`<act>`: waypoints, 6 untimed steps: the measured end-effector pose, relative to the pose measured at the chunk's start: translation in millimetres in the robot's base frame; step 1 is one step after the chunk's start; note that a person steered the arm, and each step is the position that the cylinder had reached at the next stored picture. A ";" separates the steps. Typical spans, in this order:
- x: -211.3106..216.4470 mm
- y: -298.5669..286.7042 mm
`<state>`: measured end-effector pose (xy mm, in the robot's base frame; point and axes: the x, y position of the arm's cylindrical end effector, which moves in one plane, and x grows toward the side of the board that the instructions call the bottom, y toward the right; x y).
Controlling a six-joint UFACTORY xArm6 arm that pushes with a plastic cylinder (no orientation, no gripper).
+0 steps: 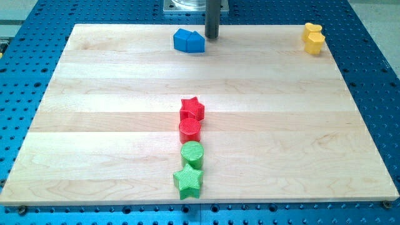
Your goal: Separate the triangle and cube
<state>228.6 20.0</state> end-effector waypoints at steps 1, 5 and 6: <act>37.7 -25.9; 68.2 -8.0; 79.8 0.8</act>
